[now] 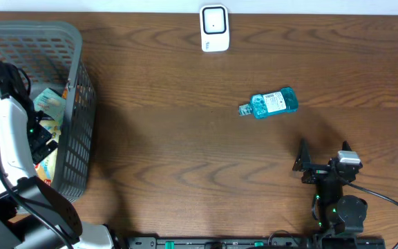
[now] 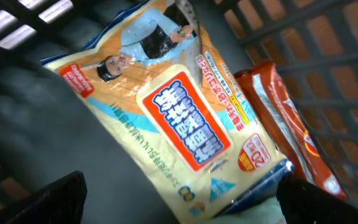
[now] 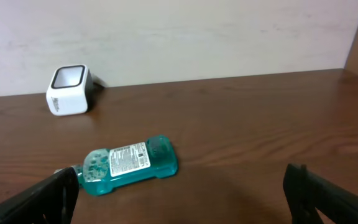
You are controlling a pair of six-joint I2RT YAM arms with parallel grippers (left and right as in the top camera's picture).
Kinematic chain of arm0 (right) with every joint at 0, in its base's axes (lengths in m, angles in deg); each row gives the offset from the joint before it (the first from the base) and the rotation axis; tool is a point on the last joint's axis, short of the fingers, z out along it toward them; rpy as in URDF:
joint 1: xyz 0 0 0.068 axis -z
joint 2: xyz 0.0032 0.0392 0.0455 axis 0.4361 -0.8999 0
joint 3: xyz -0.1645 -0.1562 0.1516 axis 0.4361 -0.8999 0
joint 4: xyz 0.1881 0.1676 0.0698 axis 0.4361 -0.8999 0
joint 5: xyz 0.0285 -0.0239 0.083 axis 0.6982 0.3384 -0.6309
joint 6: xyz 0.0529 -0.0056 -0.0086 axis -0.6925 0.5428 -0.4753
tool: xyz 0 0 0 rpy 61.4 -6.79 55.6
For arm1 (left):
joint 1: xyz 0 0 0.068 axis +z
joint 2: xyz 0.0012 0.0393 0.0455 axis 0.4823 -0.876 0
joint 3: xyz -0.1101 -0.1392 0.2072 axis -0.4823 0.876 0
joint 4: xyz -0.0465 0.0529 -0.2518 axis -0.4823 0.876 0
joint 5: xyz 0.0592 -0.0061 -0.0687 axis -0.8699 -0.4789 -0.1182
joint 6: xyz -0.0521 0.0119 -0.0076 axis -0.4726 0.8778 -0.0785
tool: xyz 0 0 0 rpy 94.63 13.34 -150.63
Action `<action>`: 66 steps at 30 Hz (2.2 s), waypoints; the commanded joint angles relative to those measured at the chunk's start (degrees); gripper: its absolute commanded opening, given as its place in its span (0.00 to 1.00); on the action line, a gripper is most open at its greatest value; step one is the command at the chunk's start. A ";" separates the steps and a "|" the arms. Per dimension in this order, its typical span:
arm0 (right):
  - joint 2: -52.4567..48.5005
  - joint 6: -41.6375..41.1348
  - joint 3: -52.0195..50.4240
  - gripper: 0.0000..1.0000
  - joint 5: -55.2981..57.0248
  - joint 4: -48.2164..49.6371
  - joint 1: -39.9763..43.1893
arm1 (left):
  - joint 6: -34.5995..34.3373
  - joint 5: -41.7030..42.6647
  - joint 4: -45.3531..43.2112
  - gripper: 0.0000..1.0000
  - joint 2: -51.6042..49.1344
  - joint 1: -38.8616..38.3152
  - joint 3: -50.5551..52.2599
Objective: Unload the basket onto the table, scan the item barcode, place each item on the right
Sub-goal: 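Release the bottle and move the left gripper back into the basket, then grasp the orange-and-white snack bag with the left gripper and lift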
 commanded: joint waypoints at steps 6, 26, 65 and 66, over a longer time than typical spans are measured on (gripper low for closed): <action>-0.13 0.74 -0.07 0.99 -0.11 -0.24 0.22 | -0.87 0.15 -4.11 0.98 -5.81 3.26 2.32; -0.13 0.74 -0.07 0.99 -0.09 -0.22 0.22 | 10.56 4.00 -5.97 0.07 -19.02 4.02 2.14; -0.13 0.74 -0.07 0.99 -0.11 -0.22 0.22 | 77.20 39.76 -16.74 0.07 34.40 -13.00 -3.63; -0.13 0.74 -0.07 0.99 -0.09 -0.22 0.22 | 79.67 39.76 -16.57 0.07 34.12 -15.56 -3.63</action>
